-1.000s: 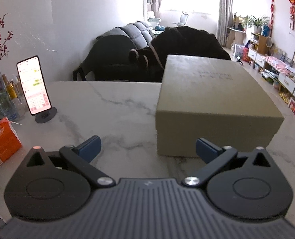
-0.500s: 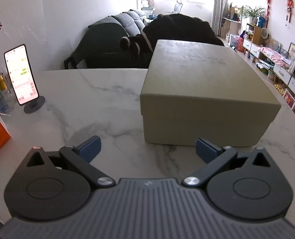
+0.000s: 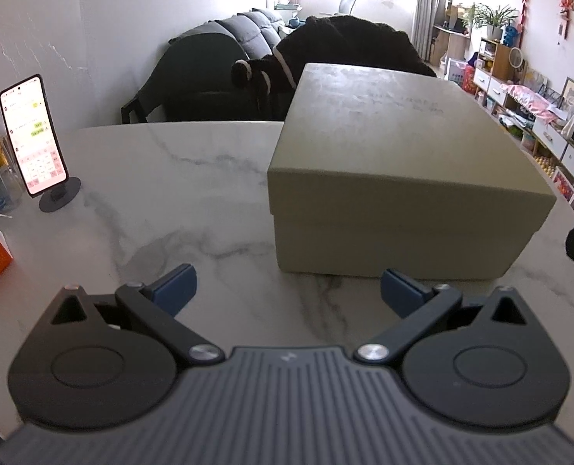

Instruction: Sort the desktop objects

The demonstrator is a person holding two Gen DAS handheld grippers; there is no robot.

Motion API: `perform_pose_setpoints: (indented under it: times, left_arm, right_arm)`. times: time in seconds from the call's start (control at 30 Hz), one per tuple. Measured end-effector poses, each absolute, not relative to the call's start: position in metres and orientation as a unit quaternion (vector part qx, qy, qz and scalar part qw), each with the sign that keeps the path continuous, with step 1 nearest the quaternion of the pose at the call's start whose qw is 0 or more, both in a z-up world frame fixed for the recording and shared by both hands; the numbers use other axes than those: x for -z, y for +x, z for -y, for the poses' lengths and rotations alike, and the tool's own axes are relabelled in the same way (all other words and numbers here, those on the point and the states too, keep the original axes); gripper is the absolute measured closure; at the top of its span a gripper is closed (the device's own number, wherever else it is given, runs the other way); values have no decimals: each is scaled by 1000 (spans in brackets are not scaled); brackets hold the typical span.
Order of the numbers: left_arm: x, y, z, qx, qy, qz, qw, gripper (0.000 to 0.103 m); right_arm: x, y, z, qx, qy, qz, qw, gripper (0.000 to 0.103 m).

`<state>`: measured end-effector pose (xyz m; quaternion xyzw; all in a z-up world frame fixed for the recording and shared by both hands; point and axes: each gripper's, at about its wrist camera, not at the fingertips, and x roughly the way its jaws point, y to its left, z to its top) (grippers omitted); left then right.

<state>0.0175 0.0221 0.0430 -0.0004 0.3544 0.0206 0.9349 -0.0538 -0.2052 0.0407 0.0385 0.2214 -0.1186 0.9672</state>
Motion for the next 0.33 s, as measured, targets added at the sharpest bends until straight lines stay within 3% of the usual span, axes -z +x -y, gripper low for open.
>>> perform_pose_setpoints:
  times: [0.33]
  left_arm:
    - [-36,22,-25,-20,-3,-356,934,0]
  right_arm:
    - [-34,-45,201,115,34,-237,964,0]
